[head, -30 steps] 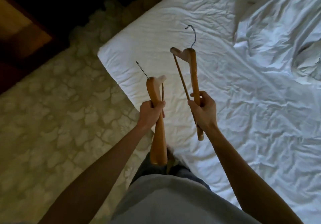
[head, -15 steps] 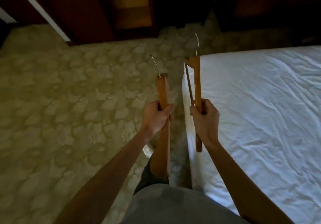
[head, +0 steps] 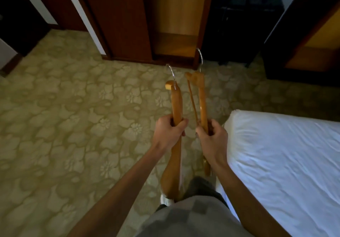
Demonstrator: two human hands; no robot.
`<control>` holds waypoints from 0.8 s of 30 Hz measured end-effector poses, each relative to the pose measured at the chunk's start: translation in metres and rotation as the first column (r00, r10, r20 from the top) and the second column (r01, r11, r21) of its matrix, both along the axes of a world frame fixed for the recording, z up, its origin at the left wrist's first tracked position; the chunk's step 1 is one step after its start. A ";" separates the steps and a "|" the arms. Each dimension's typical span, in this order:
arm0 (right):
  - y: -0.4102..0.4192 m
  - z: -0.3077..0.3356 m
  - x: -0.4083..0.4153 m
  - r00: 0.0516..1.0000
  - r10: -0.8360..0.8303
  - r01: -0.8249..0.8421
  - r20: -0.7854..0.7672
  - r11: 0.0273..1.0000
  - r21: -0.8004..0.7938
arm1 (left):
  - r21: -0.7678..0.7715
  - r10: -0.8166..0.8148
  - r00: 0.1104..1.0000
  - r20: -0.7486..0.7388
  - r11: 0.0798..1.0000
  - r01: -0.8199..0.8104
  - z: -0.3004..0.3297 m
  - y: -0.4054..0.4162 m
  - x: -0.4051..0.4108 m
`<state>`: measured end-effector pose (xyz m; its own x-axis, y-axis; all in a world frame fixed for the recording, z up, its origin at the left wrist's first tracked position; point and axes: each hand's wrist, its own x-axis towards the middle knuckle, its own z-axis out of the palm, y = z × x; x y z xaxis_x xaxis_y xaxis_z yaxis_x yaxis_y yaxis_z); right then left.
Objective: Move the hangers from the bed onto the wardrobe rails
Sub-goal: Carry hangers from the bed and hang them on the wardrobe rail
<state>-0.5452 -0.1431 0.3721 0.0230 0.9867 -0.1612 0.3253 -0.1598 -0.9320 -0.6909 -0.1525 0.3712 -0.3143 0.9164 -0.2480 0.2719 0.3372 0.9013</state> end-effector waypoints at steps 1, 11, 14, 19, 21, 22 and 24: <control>0.017 -0.001 -0.009 1.000 0.004 -0.004 0.002 1.000 -0.007 | 0.001 -0.002 1.000 0.007 1.000 0.002 -0.001 0.017 -0.009; 0.244 -0.015 -0.083 0.998 -0.004 0.003 -0.061 1.000 -0.021 | 0.023 -0.019 1.000 0.021 1.000 0.019 -0.012 0.254 -0.086; 0.312 -0.008 -0.102 0.999 0.020 -0.022 -0.035 0.998 -0.058 | 0.031 0.011 1.000 -0.011 0.999 -0.011 -0.001 0.324 -0.107; 0.424 0.010 -0.140 0.996 0.064 -0.066 -0.058 0.997 -0.046 | 0.080 0.056 0.998 -0.032 0.995 -0.053 0.015 0.430 -0.145; 0.466 0.019 -0.160 0.996 0.069 -0.071 -0.062 0.997 -0.041 | 0.086 0.074 0.997 -0.032 0.994 -0.071 0.021 0.467 -0.162; 0.481 0.022 -0.168 0.995 0.073 -0.076 -0.065 0.996 -0.038 | 0.095 0.079 0.996 -0.031 0.993 -0.076 0.024 0.481 -0.170; 0.517 0.026 -0.189 0.994 0.088 -0.090 -0.070 0.995 -0.032 | 0.111 0.091 0.996 -0.005 0.990 -0.090 0.026 0.515 -0.188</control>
